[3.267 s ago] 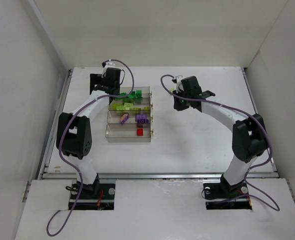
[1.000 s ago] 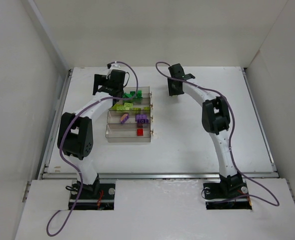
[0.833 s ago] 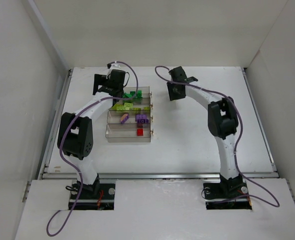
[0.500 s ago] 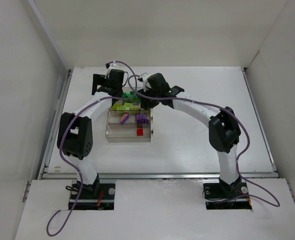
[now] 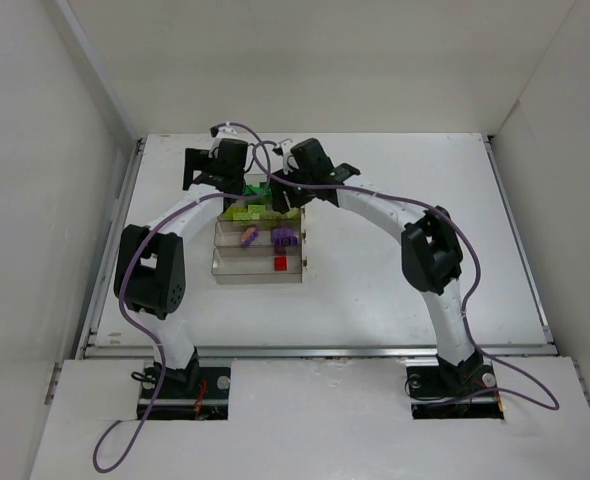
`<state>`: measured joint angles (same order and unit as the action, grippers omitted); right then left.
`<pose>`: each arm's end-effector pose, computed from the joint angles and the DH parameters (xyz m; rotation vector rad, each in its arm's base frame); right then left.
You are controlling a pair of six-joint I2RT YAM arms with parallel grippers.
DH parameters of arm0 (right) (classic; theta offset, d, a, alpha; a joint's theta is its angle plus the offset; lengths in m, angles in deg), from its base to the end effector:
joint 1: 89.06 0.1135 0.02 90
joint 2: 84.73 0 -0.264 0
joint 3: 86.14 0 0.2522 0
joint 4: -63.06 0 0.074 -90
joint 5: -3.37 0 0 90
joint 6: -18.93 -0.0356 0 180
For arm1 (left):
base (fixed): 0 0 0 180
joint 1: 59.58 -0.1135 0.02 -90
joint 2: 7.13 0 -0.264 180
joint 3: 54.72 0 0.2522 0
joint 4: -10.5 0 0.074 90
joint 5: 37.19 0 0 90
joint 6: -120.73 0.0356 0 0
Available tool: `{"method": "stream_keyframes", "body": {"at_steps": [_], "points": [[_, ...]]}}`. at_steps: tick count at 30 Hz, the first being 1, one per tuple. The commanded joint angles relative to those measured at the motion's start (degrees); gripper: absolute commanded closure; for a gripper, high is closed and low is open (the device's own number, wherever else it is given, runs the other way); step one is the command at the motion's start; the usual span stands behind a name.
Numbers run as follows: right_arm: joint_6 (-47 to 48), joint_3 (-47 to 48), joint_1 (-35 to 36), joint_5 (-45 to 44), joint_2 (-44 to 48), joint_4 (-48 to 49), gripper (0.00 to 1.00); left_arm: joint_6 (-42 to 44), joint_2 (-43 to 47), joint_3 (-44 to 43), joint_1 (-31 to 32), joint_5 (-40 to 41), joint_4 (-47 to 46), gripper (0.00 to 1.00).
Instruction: Sort the legos into containers by color
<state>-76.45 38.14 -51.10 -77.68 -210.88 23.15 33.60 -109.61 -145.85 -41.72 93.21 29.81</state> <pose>0.3981 0.3176 0.2457 -0.7396 2.2370 0.5604 0.3985 -0.1042 0.2701 -0.0518 2.0145 0.5729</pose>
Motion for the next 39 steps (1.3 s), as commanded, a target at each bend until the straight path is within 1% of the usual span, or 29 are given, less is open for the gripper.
{"method": "stream_keyframes", "body": {"at_steps": [1,2,3,4,7,9,10,11,12,13,14,15,16,17,18,19,20,21,23,25,26,27,28,29,32,33,34,36,39], "points": [[-0.41,2.33,0.37,1.33,0.11,-0.21,0.27,-0.68,2.11,0.55,-0.11,1.08,-1.32,0.00],[-0.41,2.85,0.37,1.33,0.11,-0.74,0.13,-0.68,2.11,0.55,-0.11,1.08,-1.32,0.00],[-0.41,2.86,0.37,1.33,0.11,-0.74,0.05,-0.68,2.11,0.55,-0.11,1.08,-1.32,0.00],[-0.41,2.86,0.37,1.33,0.11,-1.26,0.00,-0.68,2.11,0.55,-0.11,1.08,-1.32,0.00],[-0.41,2.86,0.37,-0.95,2.04,-1.27,0.00,-0.68,2.11,0.55,-0.11,1.08,-1.32,0.00],[-2.86,0.32,-0.77,-2.26,5.98,0.65,0.00,-0.68,2.11,0.55,-0.11,1.08,-1.32,0.00],[-4.27,-3.52,-2.69,-2.97,7.83,2.14,0.00,-0.68,2.11,1.07,-0.11,1.08,-1.32,0.00],[-8.28,-5.91,-3.93,-4.02,12.11,5.73,0.00,-0.68,2.11,1.07,-0.11,1.08,-1.32,0.00],[-10.67,-8.37,-5.59,-5.33,14.50,7.33,0.00,-0.68,2.11,1.07,-0.64,1.08,-1.32,0.00],[-13.05,-10.83,-9.44,-8.31,16.70,8.65,0.00,-0.68,2.11,1.07,-0.64,1.08,-1.32,0.00],[-15.24,-15.20,-11.65,-9.81,18.90,9.62,0.00,-0.68,2.11,1.07,-0.64,1.08,-1.32,0.00],[-18.57,-17.25,-13.85,-11.40,22.84,10.32,0.00,-0.68,2.11,1.07,-0.64,1.60,-1.32,0.00],[-19.56,-18.92,-17.96,-15.24,24.70,10.85,0.00,-0.68,2.11,1.07,-0.64,1.61,-1.84,0.00],[-20.18,-21.46,-19.74,-17.89,26.29,10.86,0.00,-0.68,2.11,1.60,-0.64,1.61,-1.85,0.00],[-20.71,-22.18,-21.24,-21.05,28.74,8.94,0.00,-0.68,2.11,1.60,-0.64,1.61,-2.37,0.00],[-20.72,-22.19,-22.56,-24.30,29.72,7.71,0.00,-0.68,2.11,1.60,-1.16,2.13,-2.38,0.00],[-20.72,-22.80,-24.49,-29.73,30.51,6.65,0.00,-1.29,2.11,1.60,-1.17,2.14,-2.38,0.00],[-20.72,-22.80,-25.29,-32.13,31.22,5.51,0.00,-1.29,2.11,1.60,-1.78,2.14,-2.38,0.00],[-20.19,-22.80,-26.87,-35.65,32.98,4.09,0.00,-1.99,2.11,2.13,-3.80,2.75,-2.38,0.00],[-19.58,-23.51,-28.98,-36.98,34.03,3.57,0.00,-2.95,2.11,1.35,-6.52,2.75,-1.15,0.00],[-19.57,-24.12,-29.51,-37.68,34.82,4.17,0.00,-4.96,2.11,0.64,-10.27,2.75,0.07,0.00],[-18.88,-24.65,-30.56,-37.69,35.61,5.22,0.00,-6.20,2.11,-1.19,-15.09,1.97,3.39,0.00],[-18.87,-25.43,-31.18,-38.30,35.62,5.23,0.00,-7.35,2.11,-2.43,-15.14,0.83,5.51,0.00],[-18.87,-25.44,-31.80,-38.31,36.23,5.84,0.00,-8.40,2.11,-3.57,-20.28,-1.97,7.53,0.00],[-18.87,-26.06,-33.20,-38.31,36.24,7.34,0.00,-8.33,1.58,-6.05,-28.03,-5.33,11.94,0.01],[-18.87,-26.06,-33.21,-38.31,36.24,7.34,0.00,-7.45,2.36,-6.05,-28.67,-5.33,11.95,0.01],[-18.87,-26.06,-33.21,-38.31,36.24,7.34,0.00,-5.36,3.06,-5.26,-28.68,-4.38,9.77,0.01],[-18.87,-24.75,-33.21,-38.31,35.10,7.34,0.00,-3.59,5.00,-2.01,-29.21,-2.79,7.56,0.01],[-18.87,-23.42,-33.21,-38.31,33.52,6.21,0.00,-3.58,5.53,-1.39,-29.21,-2.79,6.85,0.01]]}}
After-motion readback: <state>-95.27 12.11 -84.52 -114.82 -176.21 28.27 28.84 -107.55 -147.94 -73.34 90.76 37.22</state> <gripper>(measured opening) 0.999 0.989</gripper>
